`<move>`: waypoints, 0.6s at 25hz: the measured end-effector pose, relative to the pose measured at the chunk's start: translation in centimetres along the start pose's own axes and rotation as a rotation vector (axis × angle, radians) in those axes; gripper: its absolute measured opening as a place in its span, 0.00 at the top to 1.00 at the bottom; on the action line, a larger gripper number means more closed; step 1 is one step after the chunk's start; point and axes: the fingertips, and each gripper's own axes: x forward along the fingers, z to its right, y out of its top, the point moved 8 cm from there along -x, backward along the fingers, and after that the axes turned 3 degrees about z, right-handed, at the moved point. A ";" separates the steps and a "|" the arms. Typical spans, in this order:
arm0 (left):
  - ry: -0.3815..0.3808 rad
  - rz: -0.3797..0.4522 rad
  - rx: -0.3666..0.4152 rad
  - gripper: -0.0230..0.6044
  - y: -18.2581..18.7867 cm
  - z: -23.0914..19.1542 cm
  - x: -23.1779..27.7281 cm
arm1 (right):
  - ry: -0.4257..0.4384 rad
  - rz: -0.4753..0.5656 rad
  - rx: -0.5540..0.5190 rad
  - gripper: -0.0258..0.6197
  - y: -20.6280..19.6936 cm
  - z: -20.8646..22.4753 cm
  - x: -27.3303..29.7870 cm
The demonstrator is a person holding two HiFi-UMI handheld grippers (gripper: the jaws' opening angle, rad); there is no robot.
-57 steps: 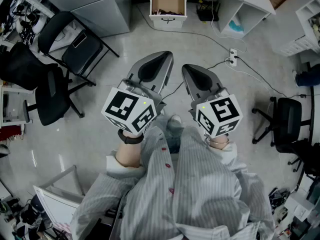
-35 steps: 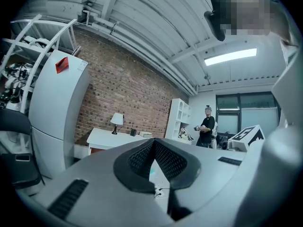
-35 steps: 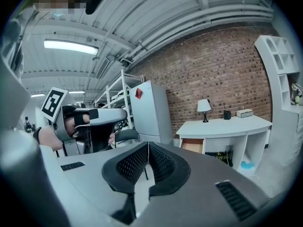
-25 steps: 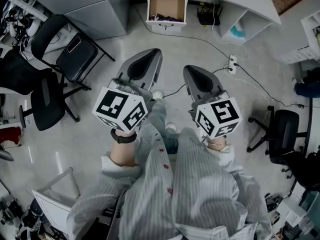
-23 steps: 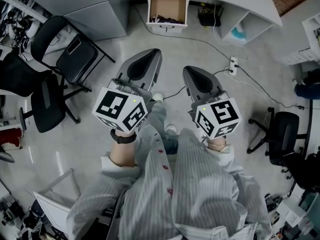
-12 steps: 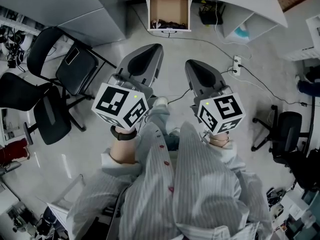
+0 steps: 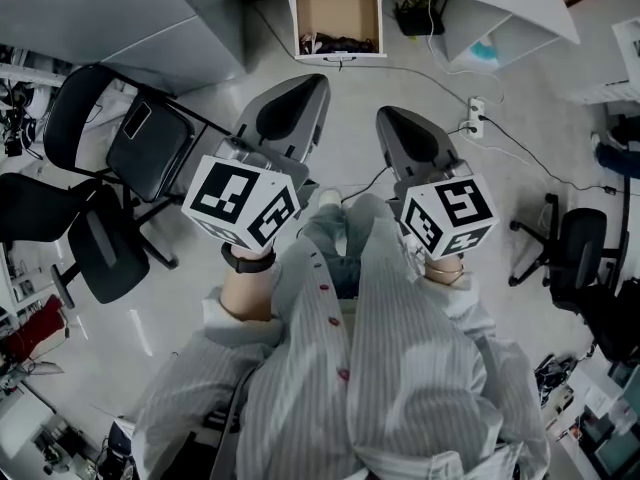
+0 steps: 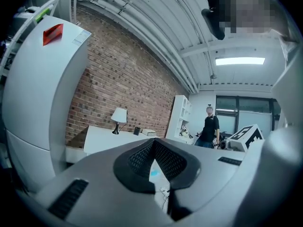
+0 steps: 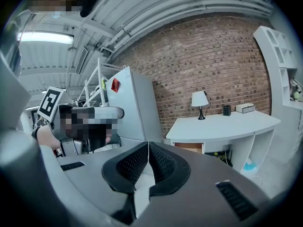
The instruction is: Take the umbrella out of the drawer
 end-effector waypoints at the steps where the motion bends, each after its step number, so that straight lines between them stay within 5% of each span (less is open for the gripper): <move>1: -0.002 -0.002 -0.004 0.95 -0.1 -0.2 0.2 | -0.004 -0.005 0.002 0.91 -0.1 0.2 0.2; 15: 0.047 -0.007 0.001 0.95 -0.3 -5.8 7.0 | 0.020 -0.015 0.011 0.91 1.3 6.7 8.1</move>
